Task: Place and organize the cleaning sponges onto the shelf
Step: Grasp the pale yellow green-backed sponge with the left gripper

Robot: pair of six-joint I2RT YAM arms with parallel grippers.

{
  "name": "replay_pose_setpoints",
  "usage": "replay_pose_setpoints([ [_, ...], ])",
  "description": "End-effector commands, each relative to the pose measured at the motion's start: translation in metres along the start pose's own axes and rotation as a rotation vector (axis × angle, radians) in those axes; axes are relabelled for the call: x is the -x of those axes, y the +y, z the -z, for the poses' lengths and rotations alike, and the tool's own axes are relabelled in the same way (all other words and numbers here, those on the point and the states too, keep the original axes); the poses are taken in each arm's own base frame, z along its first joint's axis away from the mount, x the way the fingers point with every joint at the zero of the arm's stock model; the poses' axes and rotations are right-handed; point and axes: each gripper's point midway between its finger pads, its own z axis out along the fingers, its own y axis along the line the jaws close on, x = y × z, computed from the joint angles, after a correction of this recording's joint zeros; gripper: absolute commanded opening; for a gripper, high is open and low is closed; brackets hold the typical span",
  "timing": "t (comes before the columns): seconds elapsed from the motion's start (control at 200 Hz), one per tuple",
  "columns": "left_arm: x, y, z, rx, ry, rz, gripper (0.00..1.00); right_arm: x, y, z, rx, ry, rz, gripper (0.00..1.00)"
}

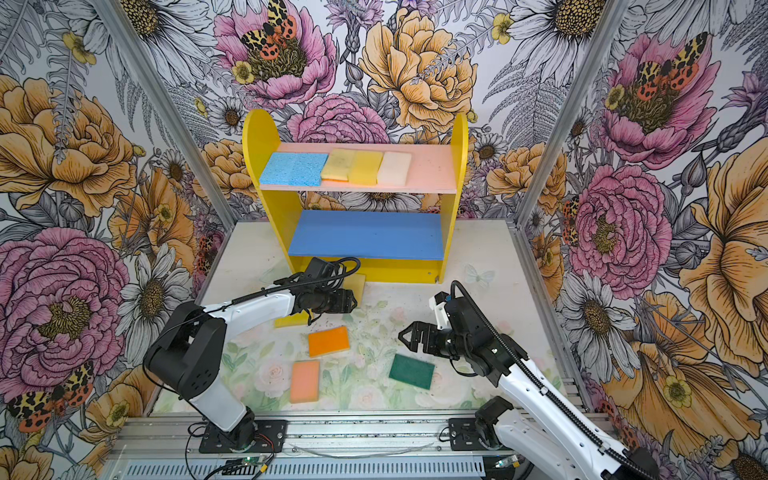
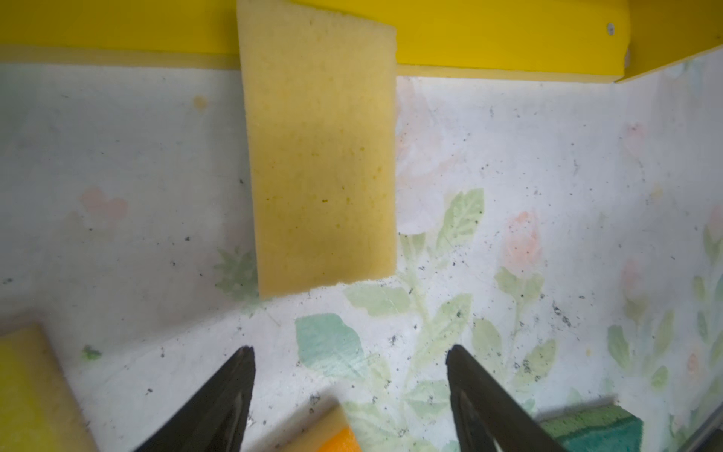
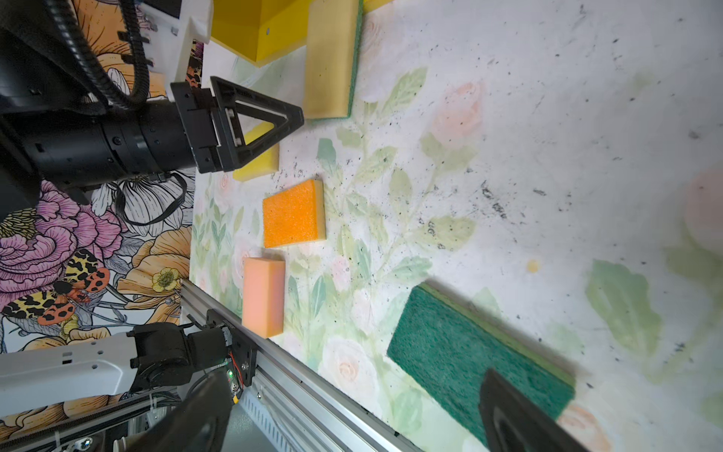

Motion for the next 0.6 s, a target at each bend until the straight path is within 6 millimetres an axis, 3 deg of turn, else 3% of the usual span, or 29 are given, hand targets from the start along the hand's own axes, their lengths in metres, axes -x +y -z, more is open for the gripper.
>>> replay_pose_setpoints([
  [0.0,0.022,0.014,-0.006,0.066,-0.054,-0.042,0.75,0.006,0.004,-0.003,-0.003,0.009,0.034,1.0],
  [0.18,0.024,0.021,-0.026,0.035,-0.037,-0.012,0.63,0.016,0.005,-0.01,-0.032,0.022,0.052,1.0],
  [0.26,0.024,0.021,-0.028,0.024,-0.043,-0.004,0.53,0.019,0.002,-0.015,-0.052,0.029,0.056,1.0],
  [0.275,0.017,0.026,-0.038,0.032,-0.015,0.001,0.51,0.02,0.002,-0.015,-0.055,0.029,0.056,1.0],
  [0.325,0.013,0.026,-0.043,0.023,-0.007,0.006,0.41,0.021,0.0,-0.018,-0.067,0.036,0.056,0.99],
  [0.595,0.005,0.021,-0.042,-0.009,-0.005,0.037,0.1,0.021,-0.008,-0.024,-0.101,0.046,0.045,0.99],
])
